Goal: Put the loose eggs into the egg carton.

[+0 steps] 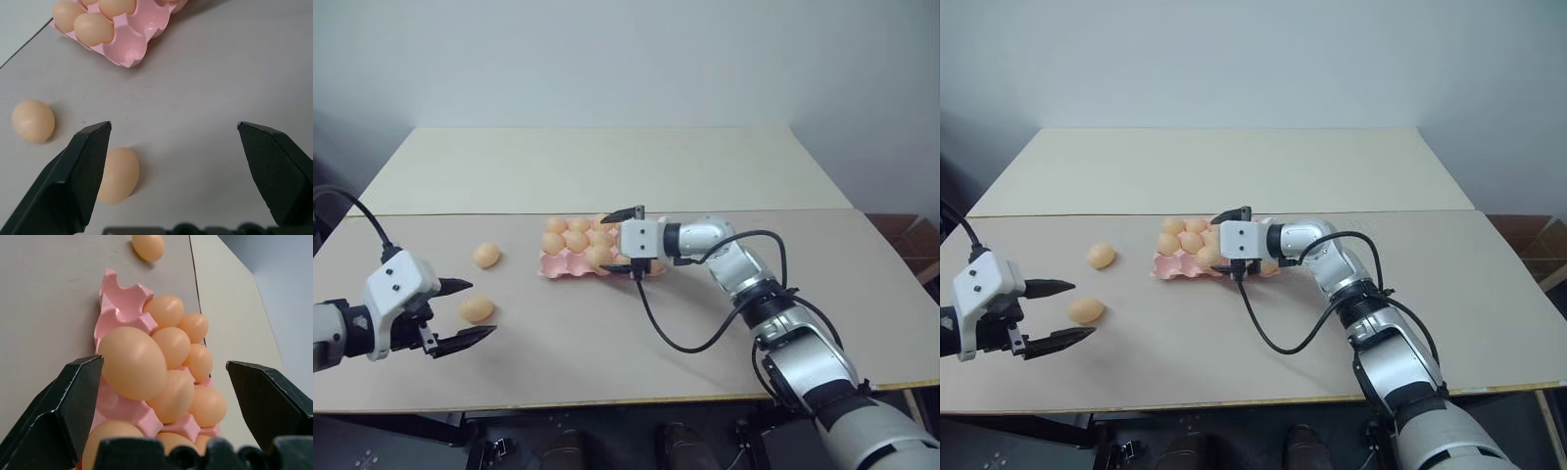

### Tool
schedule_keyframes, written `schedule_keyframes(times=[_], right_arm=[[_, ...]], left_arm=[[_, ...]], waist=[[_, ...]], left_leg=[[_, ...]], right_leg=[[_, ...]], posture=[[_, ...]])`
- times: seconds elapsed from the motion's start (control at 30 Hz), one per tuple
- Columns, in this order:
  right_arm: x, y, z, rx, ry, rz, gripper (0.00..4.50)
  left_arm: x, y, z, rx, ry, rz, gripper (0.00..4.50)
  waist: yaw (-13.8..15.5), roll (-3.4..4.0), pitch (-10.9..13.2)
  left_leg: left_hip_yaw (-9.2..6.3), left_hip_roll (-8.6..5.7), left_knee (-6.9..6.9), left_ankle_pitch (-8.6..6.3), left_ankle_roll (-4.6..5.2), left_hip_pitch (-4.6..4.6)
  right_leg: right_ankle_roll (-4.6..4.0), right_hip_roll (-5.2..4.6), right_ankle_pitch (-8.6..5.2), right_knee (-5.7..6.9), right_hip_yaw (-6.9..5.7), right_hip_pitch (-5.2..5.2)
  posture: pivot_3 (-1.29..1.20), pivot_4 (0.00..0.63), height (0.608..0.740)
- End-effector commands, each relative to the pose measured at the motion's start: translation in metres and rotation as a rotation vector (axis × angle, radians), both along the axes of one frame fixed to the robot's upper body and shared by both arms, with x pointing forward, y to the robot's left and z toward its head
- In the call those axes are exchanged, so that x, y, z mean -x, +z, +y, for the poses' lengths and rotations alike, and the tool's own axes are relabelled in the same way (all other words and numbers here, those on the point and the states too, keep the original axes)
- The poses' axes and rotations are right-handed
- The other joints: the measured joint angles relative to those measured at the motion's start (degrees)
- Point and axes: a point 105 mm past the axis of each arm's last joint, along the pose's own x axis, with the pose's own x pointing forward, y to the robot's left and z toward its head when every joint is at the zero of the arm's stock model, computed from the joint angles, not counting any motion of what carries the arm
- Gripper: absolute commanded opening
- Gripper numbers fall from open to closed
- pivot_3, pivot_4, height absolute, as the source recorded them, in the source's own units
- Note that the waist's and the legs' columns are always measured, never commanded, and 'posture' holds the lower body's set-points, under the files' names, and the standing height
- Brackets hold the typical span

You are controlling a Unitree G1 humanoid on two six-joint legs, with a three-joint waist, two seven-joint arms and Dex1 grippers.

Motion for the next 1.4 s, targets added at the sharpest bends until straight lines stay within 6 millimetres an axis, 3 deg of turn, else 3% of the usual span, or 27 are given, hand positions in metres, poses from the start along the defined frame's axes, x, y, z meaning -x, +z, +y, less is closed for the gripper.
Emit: schedule_keyframes(times=[0.03, 0.33, 0.47, 0.6, 0.73, 0.83, 0.93, 1.17, 1.4], right_arm=[[-0.001, 0.015, 0.000, -0.022, 0.006, -0.081, 4.45], [0.016, 0.018, -0.034, -0.027, -0.024, -0.099, 4.45], [0.039, 0.021, -0.062, -0.020, -0.034, -0.049, 4.45], [0.069, 0.018, -0.102, 0.035, -0.049, 0.060, 4.45], [0.093, 0.012, -0.132, 0.105, -0.092, 0.133, 4.45], [0.103, 0.007, -0.138, 0.108, -0.119, 0.164, 4.45], [0.109, 0.003, -0.134, 0.093, -0.129, 0.187, 4.45], [0.119, -0.005, -0.125, 0.062, -0.140, 0.219, 4.45], [0.123, -0.007, -0.119, 0.060, -0.158, 0.206, 4.45]], left_arm=[[-0.001, 0.007, 0.000, -0.013, -0.001, -0.032, 4.50], [0.001, 0.004, 0.006, -0.018, 0.011, -0.017, 4.50], [0.007, -0.001, 0.016, -0.042, 0.029, 0.017, 4.50], [0.013, -0.004, 0.026, -0.050, 0.050, 0.041, 4.50], [0.026, -0.006, 0.040, 0.024, 0.135, 0.070, 4.50], [0.042, -0.012, 0.054, 0.008, 0.202, 0.103, 4.50], [0.043, -0.015, 0.063, 0.033, 0.252, 0.081, 4.50], [0.021, -0.029, 0.063, 0.155, 0.304, -0.034, 4.50], [-0.018, -0.042, 0.050, 0.215, 0.300, -0.108, 4.50]], waist=[[0.04, 0.00, 0.00], [0.26, 0.00, 0.00], [0.43, 0.00, 0.00], [1.30, 0.00, 0.00], [1.55, -0.03, -0.01], [1.18, -0.06, -0.02], [1.55, -0.06, -0.02], [2.46, -0.14, -0.08], [3.01, -0.29, -0.16]], left_leg=[[0.00, -0.01, 0.00, 0.00, 0.00, 0.00], [0.01, -0.02, -0.03, 0.00, 0.00, -0.04], [0.02, -0.01, -0.04, -0.01, 0.00, -0.04], [0.04, 0.00, -0.04, -0.01, -0.01, -0.03], [0.10, 0.00, -0.03, -0.02, -0.02, -0.01], [0.20, 0.13, -0.03, -0.02, -0.02, 0.03], [0.24, 0.23, -0.03, -0.08, -0.14, 0.04], [0.26, 0.23, -0.01, -0.20, -0.33, -0.08], [0.31, 0.25, 0.01, -0.07, -0.11, -0.10]], right_leg=[[0.00, -0.01, 0.00, -0.01, 0.00, -0.01], [0.01, -0.03, -0.01, -0.08, 0.00, -0.01], [0.01, -0.03, -0.02, -0.07, 0.00, -0.02], [-0.27, -0.03, -0.20, -0.10, -0.01, -0.04], [-0.33, -0.08, -0.24, -0.14, -0.01, -0.04], [-0.33, -0.04, -0.23, -0.15, 0.00, -0.06], [-0.35, 0.01, -0.22, -0.11, -0.02, -0.14], [-0.36, -0.02, -0.21, -0.21, -0.07, -0.17], [-0.37, 0.02, -0.19, -0.19, -0.05, -0.17]], posture=[[0.00, 0.150, 0.740], [0.00, 0.150, 0.740], [0.00, 0.150, 0.740], [0.00, 0.150, 0.740], [0.00, 0.150, 0.740], [0.00, 0.150, 0.740], [0.00, 0.150, 0.740], [0.00, 0.150, 0.740], [0.00, 0.150, 0.740]])
